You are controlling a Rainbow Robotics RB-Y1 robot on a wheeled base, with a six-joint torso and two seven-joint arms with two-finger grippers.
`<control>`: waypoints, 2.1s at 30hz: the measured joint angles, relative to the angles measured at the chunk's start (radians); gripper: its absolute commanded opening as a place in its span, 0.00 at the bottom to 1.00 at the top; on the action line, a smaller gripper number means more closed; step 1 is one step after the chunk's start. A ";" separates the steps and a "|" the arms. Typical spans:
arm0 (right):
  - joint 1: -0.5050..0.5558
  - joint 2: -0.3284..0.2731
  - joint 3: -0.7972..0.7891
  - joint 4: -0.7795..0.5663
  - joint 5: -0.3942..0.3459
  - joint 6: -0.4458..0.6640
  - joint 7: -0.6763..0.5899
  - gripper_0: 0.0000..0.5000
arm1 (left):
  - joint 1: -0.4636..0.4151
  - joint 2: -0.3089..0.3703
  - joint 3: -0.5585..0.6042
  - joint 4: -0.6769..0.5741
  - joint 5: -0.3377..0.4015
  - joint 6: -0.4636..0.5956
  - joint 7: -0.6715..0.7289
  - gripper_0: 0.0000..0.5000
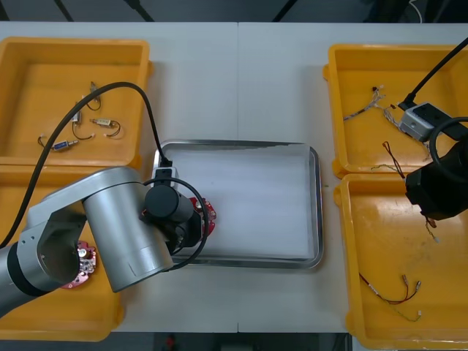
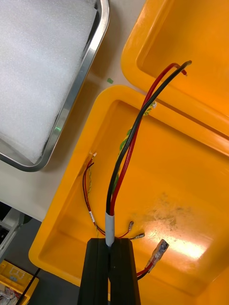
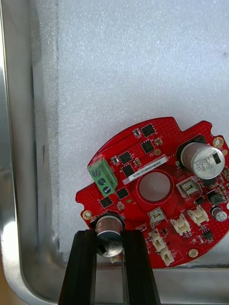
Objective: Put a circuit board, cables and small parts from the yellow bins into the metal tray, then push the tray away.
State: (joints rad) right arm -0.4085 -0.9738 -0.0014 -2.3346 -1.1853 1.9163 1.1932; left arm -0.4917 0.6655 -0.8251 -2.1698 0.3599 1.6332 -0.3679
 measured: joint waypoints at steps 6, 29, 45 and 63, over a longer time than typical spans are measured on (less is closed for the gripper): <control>0.000 0.000 0.000 0.000 0.000 0.000 0.000 0.00 | 0.000 0.000 -0.011 0.001 -0.010 0.000 0.000 0.54; 0.000 0.000 0.000 0.000 0.000 0.000 0.000 0.00 | -0.101 0.097 0.112 -0.141 0.276 0.150 0.000 1.00; 0.001 0.000 0.010 0.000 0.000 0.000 0.000 0.00 | -0.257 0.352 0.359 -0.080 0.718 0.116 0.000 1.00; -0.083 -0.062 0.239 -0.173 0.029 -0.017 0.001 0.00 | -0.280 0.499 0.482 0.240 0.829 0.055 0.000 1.00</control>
State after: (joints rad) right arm -0.4912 -1.0356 0.2376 -2.5074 -1.1568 1.8995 1.1942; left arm -0.7715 1.1644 -0.3428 -1.9296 1.1890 1.6883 -0.3682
